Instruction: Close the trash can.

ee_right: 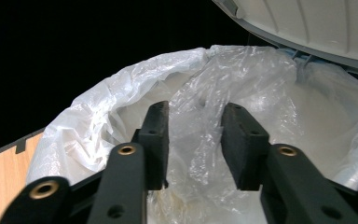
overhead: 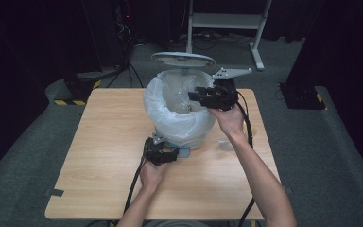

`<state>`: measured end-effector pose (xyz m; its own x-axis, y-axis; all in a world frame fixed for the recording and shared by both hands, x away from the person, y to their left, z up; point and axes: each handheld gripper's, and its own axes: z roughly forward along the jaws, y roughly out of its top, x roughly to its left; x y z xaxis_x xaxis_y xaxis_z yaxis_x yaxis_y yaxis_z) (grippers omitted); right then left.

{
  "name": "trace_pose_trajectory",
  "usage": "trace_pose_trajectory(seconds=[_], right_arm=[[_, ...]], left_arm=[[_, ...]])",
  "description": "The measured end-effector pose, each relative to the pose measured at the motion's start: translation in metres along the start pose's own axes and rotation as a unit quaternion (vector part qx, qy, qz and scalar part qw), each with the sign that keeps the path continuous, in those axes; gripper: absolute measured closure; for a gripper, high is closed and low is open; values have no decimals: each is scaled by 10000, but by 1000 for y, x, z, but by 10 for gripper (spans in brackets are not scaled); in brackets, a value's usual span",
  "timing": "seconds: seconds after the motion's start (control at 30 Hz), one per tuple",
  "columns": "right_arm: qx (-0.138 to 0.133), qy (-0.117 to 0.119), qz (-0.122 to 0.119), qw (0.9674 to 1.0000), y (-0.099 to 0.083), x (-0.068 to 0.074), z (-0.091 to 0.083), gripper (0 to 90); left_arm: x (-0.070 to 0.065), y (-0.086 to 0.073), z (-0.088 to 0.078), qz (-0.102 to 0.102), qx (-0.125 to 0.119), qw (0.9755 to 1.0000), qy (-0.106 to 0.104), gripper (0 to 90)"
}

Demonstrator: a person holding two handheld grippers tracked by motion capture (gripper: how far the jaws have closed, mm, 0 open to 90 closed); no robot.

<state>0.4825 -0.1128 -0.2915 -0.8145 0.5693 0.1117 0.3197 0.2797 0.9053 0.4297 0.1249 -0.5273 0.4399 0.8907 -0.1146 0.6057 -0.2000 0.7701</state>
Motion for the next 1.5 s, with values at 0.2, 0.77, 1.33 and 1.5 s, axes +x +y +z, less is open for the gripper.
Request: trace_pose_trajectory(seconds=[0.2, 0.77, 1.33, 1.5], right_arm=[[78, -152, 33, 9998, -2, 1, 1, 511], [17, -323, 54, 9995, -5, 8, -8, 738], [-228, -562, 437, 9972, -29, 4, -29, 397], [-442, -615, 436, 9962, -38, 1, -41, 403]], left_arm=[[0, 0, 0, 2, 2, 10000, 1, 194], [0, 0, 1, -74, -47, 10000, 8, 198], [1, 0, 0, -59, -1, 10000, -34, 200], [1, 0, 0, -55, 2, 10000, -33, 199]])
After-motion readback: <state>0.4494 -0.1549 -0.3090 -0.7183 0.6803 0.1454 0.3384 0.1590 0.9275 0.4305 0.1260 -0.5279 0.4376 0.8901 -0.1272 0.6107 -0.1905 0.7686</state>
